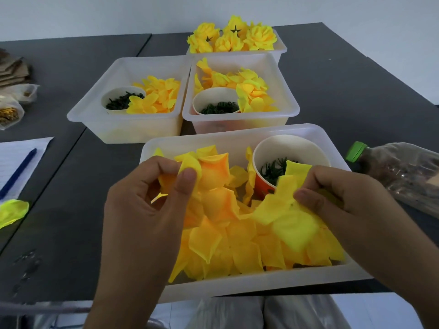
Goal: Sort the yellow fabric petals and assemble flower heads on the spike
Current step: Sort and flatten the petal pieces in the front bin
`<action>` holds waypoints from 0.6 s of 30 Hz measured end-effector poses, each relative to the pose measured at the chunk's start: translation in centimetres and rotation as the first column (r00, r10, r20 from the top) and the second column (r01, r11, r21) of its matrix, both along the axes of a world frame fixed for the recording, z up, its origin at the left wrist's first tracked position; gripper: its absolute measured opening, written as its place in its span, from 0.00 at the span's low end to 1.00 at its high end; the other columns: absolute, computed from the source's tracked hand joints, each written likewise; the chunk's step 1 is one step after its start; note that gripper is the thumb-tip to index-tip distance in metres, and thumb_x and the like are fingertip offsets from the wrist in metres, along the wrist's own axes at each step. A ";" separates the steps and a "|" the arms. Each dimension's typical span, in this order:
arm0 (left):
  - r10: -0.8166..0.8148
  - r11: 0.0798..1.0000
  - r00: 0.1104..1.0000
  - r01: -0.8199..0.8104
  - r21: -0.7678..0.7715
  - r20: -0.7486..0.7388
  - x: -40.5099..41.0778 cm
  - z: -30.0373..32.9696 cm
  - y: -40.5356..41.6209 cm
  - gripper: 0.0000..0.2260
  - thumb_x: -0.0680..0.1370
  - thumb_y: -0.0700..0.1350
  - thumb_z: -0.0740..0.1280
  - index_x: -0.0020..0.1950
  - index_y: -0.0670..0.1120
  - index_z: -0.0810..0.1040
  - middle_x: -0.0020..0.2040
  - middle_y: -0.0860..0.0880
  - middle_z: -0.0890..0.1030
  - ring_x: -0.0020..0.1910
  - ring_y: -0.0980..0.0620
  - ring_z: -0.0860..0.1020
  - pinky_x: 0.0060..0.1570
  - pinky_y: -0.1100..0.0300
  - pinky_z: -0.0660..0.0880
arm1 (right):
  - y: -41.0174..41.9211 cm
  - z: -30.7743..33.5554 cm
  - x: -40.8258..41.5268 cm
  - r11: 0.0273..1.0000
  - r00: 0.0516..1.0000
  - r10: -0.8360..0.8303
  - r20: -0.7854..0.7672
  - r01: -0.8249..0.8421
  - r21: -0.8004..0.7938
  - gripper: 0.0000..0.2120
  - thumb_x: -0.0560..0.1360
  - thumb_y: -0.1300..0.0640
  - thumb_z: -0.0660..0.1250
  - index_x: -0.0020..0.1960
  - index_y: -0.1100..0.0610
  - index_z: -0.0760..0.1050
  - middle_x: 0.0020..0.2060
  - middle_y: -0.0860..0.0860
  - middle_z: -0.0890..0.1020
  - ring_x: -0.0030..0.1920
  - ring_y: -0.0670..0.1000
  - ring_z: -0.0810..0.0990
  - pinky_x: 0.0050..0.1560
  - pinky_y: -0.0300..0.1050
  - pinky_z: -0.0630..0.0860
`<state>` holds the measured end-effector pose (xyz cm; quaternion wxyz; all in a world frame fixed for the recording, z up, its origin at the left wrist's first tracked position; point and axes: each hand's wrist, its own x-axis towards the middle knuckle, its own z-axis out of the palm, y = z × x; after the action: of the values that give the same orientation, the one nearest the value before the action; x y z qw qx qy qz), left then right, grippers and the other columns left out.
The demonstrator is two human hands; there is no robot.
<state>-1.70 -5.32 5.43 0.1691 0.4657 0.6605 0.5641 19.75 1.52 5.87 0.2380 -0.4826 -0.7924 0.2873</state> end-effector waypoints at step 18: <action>-0.006 1.000 0.998 0.006 0.014 -0.065 0.2 0.1 -0.2 0.07 0.72 0.56 0.67 0.40 0.54 0.78 0.35 0.59 0.80 0.36 0.58 0.79 0.33 0.69 0.75 | 0.5 -0.6 -0.1 0.971 0.973 0.233 0.003 -0.232 -0.056 0.06 0.73 0.48 0.61 0.50 0.43 0.71 0.38 0.40 0.76 0.42 0.42 0.75 0.42 0.32 0.70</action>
<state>-1.47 -5.49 5.55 0.1461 0.4869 0.6603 0.5528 19.68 2.01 5.24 0.1856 -0.3943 -0.8363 0.3327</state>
